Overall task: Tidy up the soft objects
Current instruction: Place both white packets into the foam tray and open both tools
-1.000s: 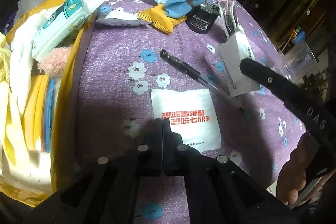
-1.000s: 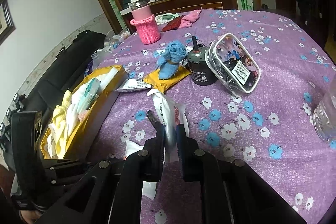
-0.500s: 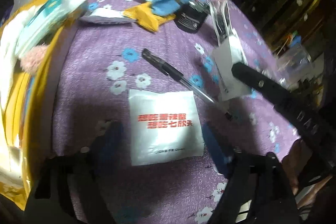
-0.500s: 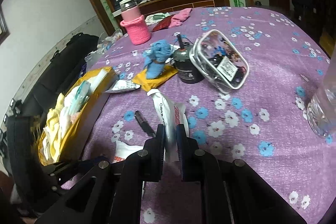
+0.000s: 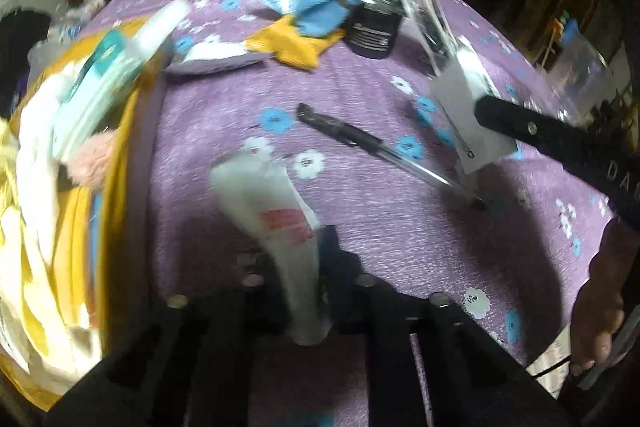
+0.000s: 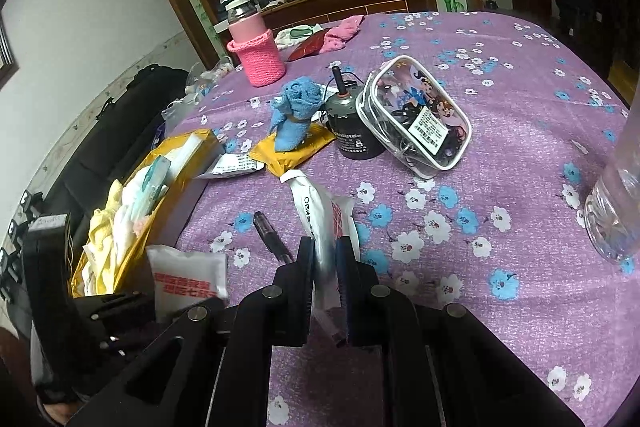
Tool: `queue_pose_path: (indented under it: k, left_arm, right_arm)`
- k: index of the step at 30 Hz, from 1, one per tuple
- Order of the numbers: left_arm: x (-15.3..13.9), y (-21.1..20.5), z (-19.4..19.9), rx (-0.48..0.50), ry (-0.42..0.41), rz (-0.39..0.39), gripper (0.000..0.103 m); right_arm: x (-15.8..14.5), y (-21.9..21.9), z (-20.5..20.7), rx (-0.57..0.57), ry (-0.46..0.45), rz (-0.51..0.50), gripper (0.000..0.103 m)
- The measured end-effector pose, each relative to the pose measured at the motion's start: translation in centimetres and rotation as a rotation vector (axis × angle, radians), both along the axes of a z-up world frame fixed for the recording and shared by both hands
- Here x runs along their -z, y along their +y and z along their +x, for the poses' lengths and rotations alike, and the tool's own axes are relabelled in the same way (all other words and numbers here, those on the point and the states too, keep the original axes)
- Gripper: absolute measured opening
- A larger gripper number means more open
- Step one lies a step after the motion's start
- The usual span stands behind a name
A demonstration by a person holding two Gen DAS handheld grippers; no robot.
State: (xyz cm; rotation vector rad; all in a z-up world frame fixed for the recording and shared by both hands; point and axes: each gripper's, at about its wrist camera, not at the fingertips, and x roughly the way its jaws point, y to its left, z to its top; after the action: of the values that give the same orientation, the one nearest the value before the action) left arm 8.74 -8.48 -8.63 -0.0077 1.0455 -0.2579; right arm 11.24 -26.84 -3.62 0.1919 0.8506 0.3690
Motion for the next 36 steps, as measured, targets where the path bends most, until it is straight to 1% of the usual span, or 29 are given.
queue_pose_path:
  k: [1,3,8,10,13,16,19,21,23,26,27,29,32,34,36]
  left_arm:
    - [-0.1,0.1,0.0,-0.009,0.009,-0.012,0.004]
    - [-0.5,0.5,-0.3,-0.025,-0.017,-0.04,0.004]
    - [-2.6,2.0,-1.5,-0.034,-0.042,-0.169,0.004]
    - [-4.0,3.0,-2.2,-0.033,-0.058,-0.229,0.004]
    - [-6.5,5.5,-3.4,-0.066,-0.094,-0.293,0.004]
    - [-8.4,8.9,-3.9,-0.13,-0.13,-0.326,0.004]
    - [-9.1,12.0,-3.5,-0.192,-0.154,-0.337,0.004]
    - [-9.1,13.8,-2.8,-0.227,-0.159,-0.34,0.004]
    - [-8.9,15.6,-1.7,-0.254,-0.16,-0.372,0.004]
    - [-7.9,18.2,0.6,-0.299,-0.14,-0.423,0.004]
    - [-7.5,18.6,1.1,-0.306,-0.135,-0.423,0.004]
    - [-6.8,19.4,1.9,-0.317,-0.131,-0.395,0.004]
    - [-5.4,20.3,3.0,-0.327,-0.117,-0.391,0.004]
    - [-4.3,20.8,3.4,-0.344,-0.096,-0.387,0.004]
    - [-3.9,21.1,3.4,-0.35,-0.102,-0.401,0.005]
  right_arm:
    - [-0.1,0.2,-0.1,-0.004,-0.003,0.0,0.011]
    - [-0.1,0.4,-0.3,-0.009,-0.008,-0.005,0.011]
    - [-0.8,1.7,-0.6,-0.039,-0.022,-0.007,0.011]
    - [-1.4,2.7,-0.9,-0.065,-0.037,-0.005,0.011]
    - [-2.2,4.6,-1.2,-0.12,-0.062,-0.002,0.011]
    - [-2.8,7.1,-0.8,-0.187,-0.064,0.02,0.011]
    - [-3.5,10.0,-0.2,-0.255,-0.069,0.03,0.011]
    - [-4.3,12.1,0.2,-0.282,-0.088,0.013,0.011]
    - [-5.3,14.1,0.7,-0.304,-0.12,-0.003,0.011]
    - [-6.2,17.0,1.6,-0.316,-0.159,-0.029,0.011]
    - [-6.2,17.9,2.0,-0.317,-0.164,-0.038,0.011]
    - [-5.7,19.8,2.7,-0.312,-0.171,-0.07,0.011]
    - [-4.5,22.3,3.4,-0.293,-0.166,-0.125,0.011]
    - [-4.0,23.2,3.7,-0.288,-0.158,-0.138,0.011]
    - [-3.9,24.4,3.9,-0.292,-0.153,-0.143,0.011]
